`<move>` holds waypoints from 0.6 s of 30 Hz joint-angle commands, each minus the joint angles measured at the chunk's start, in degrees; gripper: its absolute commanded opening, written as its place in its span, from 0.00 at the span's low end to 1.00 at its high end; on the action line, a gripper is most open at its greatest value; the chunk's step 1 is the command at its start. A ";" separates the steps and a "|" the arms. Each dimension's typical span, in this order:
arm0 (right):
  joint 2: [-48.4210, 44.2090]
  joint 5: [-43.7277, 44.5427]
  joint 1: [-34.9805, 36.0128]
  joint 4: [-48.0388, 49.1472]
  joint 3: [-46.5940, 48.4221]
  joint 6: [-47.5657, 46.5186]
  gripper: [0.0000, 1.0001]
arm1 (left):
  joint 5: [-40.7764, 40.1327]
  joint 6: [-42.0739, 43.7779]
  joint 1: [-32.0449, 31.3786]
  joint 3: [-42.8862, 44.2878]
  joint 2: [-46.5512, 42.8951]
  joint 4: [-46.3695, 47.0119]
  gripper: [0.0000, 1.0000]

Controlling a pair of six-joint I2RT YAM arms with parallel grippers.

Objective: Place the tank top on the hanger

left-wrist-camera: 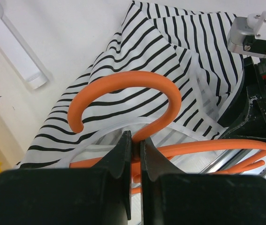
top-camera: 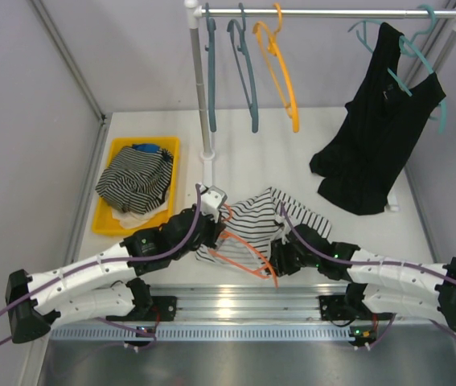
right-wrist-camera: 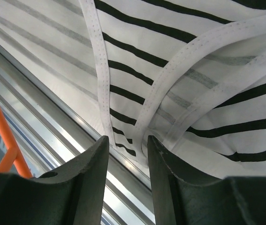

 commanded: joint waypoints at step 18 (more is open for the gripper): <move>-15.24 2.11 -3.23 -9.54 2.37 4.85 0.00 | -14.34 -3.36 -0.38 -5.10 -6.32 5.51 0.00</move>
